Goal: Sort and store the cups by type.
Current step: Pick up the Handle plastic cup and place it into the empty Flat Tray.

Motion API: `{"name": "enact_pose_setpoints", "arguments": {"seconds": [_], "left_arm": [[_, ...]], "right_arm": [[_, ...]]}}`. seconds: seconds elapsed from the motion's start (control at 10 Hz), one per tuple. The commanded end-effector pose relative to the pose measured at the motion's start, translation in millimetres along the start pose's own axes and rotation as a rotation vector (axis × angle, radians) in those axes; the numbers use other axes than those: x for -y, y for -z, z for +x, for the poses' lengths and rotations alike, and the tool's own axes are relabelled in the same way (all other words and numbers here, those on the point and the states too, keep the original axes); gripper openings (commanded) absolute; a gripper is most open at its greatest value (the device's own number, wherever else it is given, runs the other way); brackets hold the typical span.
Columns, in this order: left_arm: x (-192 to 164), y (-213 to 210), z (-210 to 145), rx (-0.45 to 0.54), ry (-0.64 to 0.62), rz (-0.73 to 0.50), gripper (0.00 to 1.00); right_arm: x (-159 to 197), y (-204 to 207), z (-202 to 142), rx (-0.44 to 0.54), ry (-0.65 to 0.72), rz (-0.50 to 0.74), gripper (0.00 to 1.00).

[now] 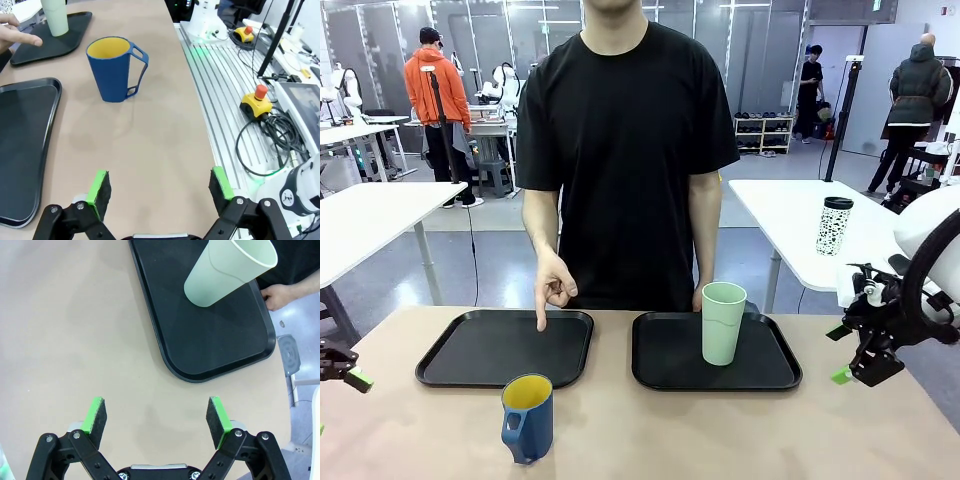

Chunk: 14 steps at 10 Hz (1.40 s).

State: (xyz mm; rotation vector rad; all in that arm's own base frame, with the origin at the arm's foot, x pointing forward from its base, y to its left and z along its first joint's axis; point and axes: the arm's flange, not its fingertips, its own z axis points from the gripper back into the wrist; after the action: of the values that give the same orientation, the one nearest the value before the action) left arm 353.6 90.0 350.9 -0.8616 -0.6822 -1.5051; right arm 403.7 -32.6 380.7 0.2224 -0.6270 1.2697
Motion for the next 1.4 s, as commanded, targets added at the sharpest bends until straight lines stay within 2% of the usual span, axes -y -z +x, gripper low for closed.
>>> {"name": "enact_pose_setpoints", "arguments": {"seconds": [0.0,0.3,0.8,1.1,1.3], "left_arm": [[-8,11,-12,0.106,-0.005,0.015,1.0],[-4,30,-36,0.257,0.048,0.049,1.0],[33,49,-64,0.368,0.136,-0.045,1.0],[24,62,-78,0.431,0.141,0.003,1.0],[15,65,-80,0.429,0.131,0.094,1.0]], "right_arm": [[0,1,0,-0.008,-0.004,-0.009,1.0],[0,1,0,-0.008,-0.004,-0.009,1.0],[0,1,0,-0.008,-0.004,-0.009,1.0],[0,1,0,-0.008,-0.004,-0.009,1.0],[0,1,0,-0.008,-0.004,-0.009,1.0]]}}
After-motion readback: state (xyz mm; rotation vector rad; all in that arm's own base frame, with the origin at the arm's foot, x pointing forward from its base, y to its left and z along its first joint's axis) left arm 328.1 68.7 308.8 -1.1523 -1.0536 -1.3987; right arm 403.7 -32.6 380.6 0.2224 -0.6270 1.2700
